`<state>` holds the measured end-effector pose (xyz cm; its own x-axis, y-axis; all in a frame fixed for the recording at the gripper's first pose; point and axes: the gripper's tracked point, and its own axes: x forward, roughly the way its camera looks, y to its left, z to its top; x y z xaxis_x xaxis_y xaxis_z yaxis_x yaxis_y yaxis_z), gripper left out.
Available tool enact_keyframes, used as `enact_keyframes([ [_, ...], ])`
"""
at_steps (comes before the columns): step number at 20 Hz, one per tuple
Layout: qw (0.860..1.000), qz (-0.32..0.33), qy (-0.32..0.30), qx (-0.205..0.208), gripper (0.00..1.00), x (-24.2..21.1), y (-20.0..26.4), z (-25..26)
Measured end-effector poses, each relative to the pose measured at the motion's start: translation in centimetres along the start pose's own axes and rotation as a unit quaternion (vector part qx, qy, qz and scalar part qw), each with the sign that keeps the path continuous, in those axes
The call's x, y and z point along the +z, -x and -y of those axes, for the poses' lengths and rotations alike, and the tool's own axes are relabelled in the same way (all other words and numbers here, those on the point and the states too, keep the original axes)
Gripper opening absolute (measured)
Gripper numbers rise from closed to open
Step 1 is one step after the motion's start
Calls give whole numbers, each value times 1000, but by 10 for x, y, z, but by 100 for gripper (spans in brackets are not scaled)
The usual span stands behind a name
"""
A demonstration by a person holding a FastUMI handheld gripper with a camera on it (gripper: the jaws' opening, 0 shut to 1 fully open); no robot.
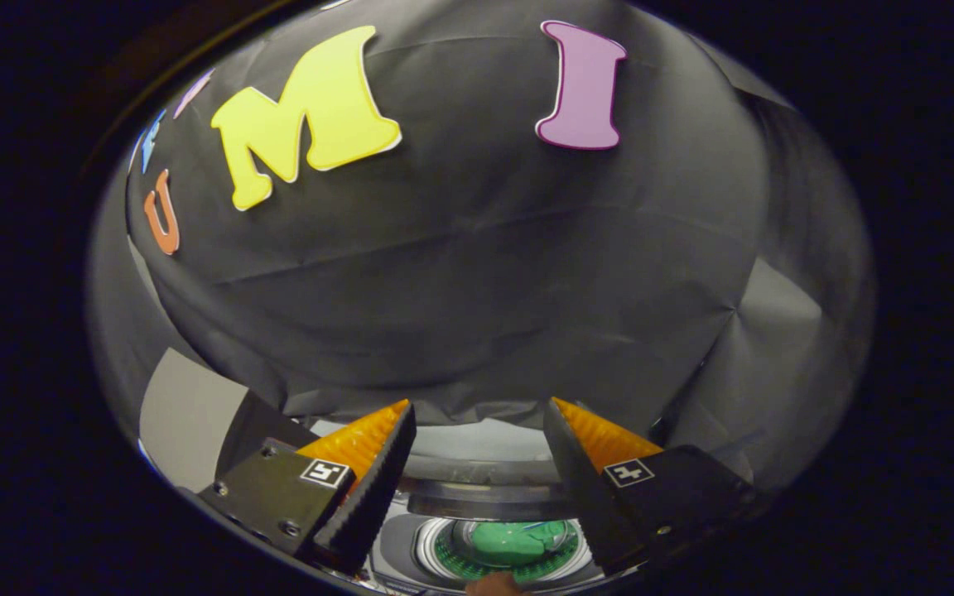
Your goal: Put the clothes into the washing machine and then close the washing machine lid.
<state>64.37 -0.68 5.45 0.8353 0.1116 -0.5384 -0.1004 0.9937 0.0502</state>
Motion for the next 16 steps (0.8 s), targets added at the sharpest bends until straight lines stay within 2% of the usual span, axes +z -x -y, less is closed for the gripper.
enact_keyframes([
  [4,1000,20,15,-10,96,-7,5,0],
  [10,996,89,15,-8,97,-12,19,-2],
  [16,994,103,13,-32,97,-35,44,-3],
])
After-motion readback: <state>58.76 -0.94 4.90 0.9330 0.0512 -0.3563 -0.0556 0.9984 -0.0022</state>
